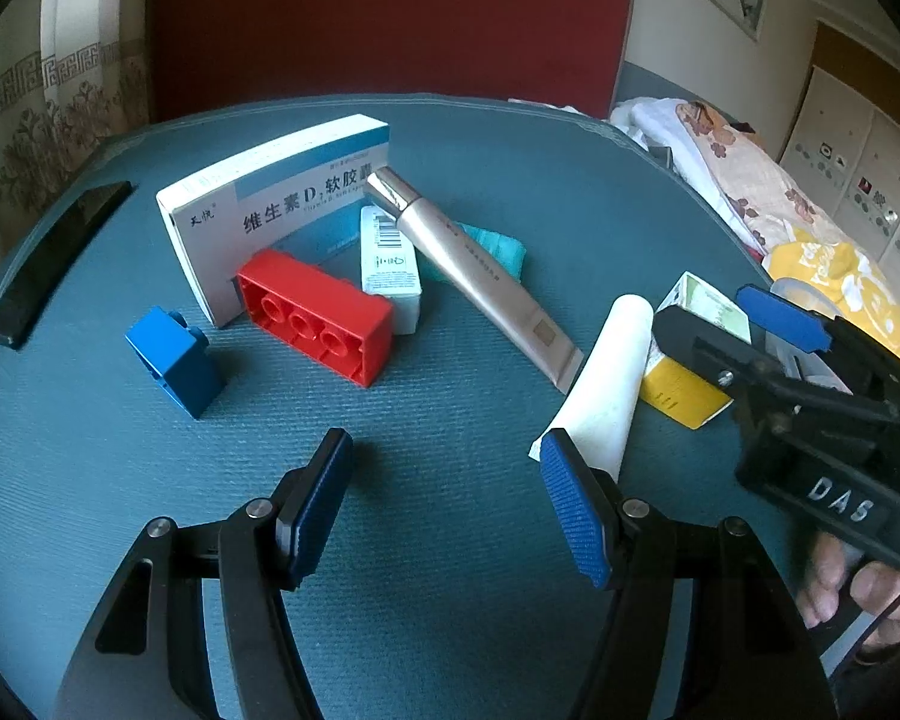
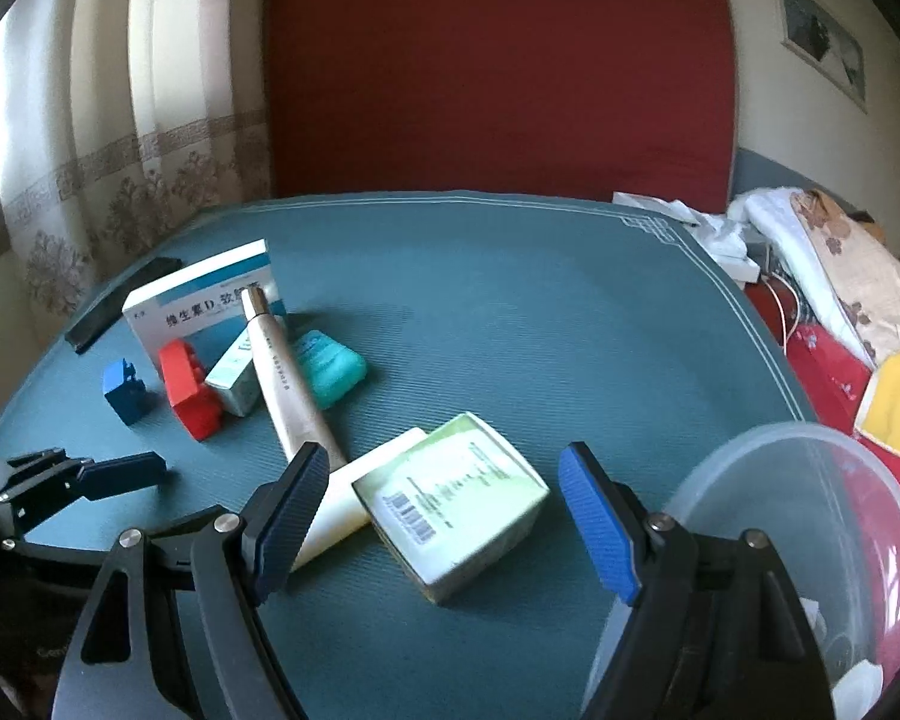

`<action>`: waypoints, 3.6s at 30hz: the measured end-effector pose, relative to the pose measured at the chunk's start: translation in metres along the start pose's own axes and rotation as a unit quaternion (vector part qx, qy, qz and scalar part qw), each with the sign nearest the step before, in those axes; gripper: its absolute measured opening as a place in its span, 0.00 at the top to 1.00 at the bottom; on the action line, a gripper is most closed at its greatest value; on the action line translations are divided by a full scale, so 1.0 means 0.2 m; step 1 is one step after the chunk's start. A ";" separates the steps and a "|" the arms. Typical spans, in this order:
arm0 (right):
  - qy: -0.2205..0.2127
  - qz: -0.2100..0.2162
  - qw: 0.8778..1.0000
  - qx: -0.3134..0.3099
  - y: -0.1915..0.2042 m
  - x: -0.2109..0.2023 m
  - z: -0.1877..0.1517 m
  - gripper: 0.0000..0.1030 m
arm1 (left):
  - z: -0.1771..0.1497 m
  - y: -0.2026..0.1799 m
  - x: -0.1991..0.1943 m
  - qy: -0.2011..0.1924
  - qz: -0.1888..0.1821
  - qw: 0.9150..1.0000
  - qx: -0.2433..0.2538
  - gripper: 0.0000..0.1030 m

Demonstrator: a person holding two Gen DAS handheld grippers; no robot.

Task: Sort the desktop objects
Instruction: 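Move the right gripper to the yellow-white box and close on it, then lift the yellow-white box with the right gripper while the left grasps the white lotion tube, then carry the box over the basin with the right gripper while the left carries the white tube there, then open the right gripper to drop the box in the basin while the left releases the white tube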

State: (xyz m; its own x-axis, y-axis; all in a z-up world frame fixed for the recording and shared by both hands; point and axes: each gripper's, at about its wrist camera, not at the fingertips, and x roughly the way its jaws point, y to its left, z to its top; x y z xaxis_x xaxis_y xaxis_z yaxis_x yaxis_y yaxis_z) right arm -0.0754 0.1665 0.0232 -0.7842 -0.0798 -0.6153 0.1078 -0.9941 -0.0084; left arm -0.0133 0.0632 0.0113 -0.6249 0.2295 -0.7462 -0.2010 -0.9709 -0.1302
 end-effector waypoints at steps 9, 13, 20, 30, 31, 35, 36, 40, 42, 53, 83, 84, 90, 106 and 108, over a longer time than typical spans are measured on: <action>0.010 0.014 0.999 0.028 -0.05 0.00 -0.03 0.32 | -0.02 -0.01 0.01 -0.003 -0.005 1.000 0.004 0.34; -0.023 0.021 0.999 0.041 -0.05 -0.10 -0.02 0.32 | -0.02 -0.03 -0.01 -0.007 -0.014 1.000 0.006 0.34; -0.054 0.007 0.996 0.076 -0.14 -0.22 -0.02 0.33 | -0.01 -0.08 -0.04 -0.010 -0.029 0.999 0.015 0.34; -0.070 -0.013 0.994 0.086 -0.25 -0.37 -0.05 0.32 | 0.08 -0.29 0.07 0.004 -0.019 0.996 0.091 0.34; -0.074 -0.017 0.993 0.087 -0.27 -0.38 -0.05 0.32 | 0.09 -0.31 0.09 0.008 -0.018 0.995 0.095 0.34; -0.083 -0.028 0.992 0.091 -0.32 -0.44 -0.07 0.33 | 0.12 -0.38 0.15 0.016 -0.022 0.993 0.112 0.34; -0.083 -0.029 0.992 0.091 -0.33 -0.44 -0.07 0.33 | 0.13 -0.39 0.16 0.017 -0.022 0.993 0.115 0.34; -0.079 -0.037 0.992 0.095 -0.37 -0.46 -0.10 0.33 | 0.12 -0.44 0.18 0.017 -0.017 0.992 0.124 0.34; -0.077 -0.039 0.991 0.100 -0.39 -0.45 -0.12 0.33 | 0.11 -0.45 0.19 0.014 -0.014 0.991 0.129 0.34; -0.078 -0.046 0.988 0.123 -0.47 -0.46 -0.12 0.33 | 0.09 -0.47 0.16 0.003 -0.026 0.991 0.128 0.72; -0.071 -0.098 0.975 0.185 -0.72 -0.47 -0.12 0.32 | 0.10 -0.73 -0.16 -0.033 -0.091 0.988 0.123 0.72; -0.072 -0.099 0.975 0.186 -0.72 -0.48 -0.11 0.32 | 0.10 -0.74 -0.16 -0.033 -0.094 0.987 0.124 0.72; -0.080 -0.101 0.973 0.194 -0.74 -0.51 -0.10 0.32 | 0.13 -0.83 -0.16 -0.035 -0.113 0.984 0.135 0.72; -0.089 -0.129 0.960 0.233 -0.86 -0.55 -0.10 0.22 | 0.18 -0.99 -0.10 -0.030 -0.177 0.976 0.121 0.34; -0.091 -0.133 0.959 0.235 -0.87 -0.55 -0.10 0.22 | 0.18 -0.98 -0.10 -0.028 -0.167 0.978 0.120 0.34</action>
State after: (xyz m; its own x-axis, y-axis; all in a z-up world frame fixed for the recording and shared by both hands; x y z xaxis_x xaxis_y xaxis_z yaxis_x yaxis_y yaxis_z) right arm 0.0052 0.3490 0.0769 -0.8439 0.2116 -0.4930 -0.3643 -0.9006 0.2371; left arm 0.0109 0.2510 0.0749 -0.5333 0.5418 -0.6496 -0.5682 -0.7984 -0.1994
